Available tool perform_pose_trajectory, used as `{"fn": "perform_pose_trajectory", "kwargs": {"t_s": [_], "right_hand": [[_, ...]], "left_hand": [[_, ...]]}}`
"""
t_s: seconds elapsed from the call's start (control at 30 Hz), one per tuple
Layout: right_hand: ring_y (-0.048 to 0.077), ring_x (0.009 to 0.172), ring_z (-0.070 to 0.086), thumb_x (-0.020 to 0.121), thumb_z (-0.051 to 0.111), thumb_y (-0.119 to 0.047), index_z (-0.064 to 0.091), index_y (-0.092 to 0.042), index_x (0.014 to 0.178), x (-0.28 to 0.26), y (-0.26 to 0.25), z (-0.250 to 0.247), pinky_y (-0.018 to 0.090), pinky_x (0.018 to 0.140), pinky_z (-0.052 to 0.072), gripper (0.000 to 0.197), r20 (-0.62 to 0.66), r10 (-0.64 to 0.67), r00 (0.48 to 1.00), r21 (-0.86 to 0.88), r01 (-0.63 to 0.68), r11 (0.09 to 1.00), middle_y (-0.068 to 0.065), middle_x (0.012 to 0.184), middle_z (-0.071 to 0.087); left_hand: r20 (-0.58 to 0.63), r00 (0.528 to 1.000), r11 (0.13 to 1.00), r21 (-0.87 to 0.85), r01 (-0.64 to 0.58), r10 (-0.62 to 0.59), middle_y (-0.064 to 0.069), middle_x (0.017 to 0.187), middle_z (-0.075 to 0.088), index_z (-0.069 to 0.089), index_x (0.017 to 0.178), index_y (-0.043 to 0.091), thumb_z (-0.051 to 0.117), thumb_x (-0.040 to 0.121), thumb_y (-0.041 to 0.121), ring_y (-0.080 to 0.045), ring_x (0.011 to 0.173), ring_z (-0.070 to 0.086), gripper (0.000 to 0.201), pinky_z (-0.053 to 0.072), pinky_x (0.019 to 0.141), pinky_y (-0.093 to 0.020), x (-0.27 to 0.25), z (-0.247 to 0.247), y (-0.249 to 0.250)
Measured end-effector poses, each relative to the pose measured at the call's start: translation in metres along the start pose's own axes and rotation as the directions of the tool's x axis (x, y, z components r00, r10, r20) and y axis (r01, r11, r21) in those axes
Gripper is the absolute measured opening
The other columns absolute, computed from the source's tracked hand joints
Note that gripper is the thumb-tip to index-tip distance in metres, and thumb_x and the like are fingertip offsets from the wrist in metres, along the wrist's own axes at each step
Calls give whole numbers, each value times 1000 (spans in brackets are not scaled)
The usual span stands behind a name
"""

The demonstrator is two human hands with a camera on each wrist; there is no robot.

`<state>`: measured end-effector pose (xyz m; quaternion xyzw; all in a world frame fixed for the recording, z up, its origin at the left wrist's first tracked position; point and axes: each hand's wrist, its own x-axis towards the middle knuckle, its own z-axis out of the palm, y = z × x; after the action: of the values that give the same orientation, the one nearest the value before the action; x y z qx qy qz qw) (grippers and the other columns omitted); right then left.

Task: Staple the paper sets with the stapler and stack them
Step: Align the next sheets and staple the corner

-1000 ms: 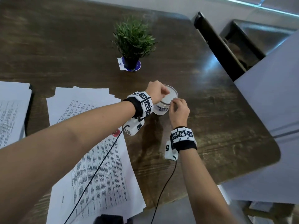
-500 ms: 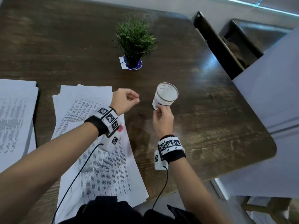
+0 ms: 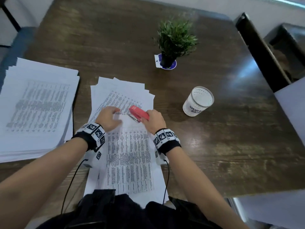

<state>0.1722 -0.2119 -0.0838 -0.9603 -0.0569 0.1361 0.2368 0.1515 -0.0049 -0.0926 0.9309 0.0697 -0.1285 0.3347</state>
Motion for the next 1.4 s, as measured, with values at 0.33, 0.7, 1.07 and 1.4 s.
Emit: {"fn": "perform_pose_trajectory", "kwargs": {"t_s": [0.33,0.7,1.07,1.4], "right_hand": [[37,97,60,93,60,-26,64,-1,102,-24,63,-29,38,79,46,27,-371,366,854,131,-342,931,18,102,63],[31,116,48,91,62,-35,57,-11,121,-40,63,-26,44,88,41,39,-425,455,783,-11,-507,862,13,123,54],[19,135,37,68,83,-36,44,-21,141,-28,-18,-16,42,107,27,83,-83,-228,970,-68,223,972,-1,144,47],[16,87,61,68,87,-21,75,-17,93,-23,-42,-90,39,83,52,29,-427,-143,893,354,311,882,-6,91,68]], "left_hand": [[158,987,849,525,-57,-32,-1,154,29,24,151,30,75,40,81,-25,140,30,132,21,115,-48,-9,-14,-19],[185,977,930,366,35,-109,-5,129,57,43,135,19,90,43,58,-29,122,48,110,38,101,-42,-17,-20,-4],[-25,978,978,-15,-207,206,5,92,66,60,124,22,93,56,20,-15,91,60,75,43,83,-26,-37,-34,38],[-34,994,860,-498,-109,107,0,104,71,68,109,11,88,64,20,-10,96,68,50,56,74,-20,-43,-58,36]]}}
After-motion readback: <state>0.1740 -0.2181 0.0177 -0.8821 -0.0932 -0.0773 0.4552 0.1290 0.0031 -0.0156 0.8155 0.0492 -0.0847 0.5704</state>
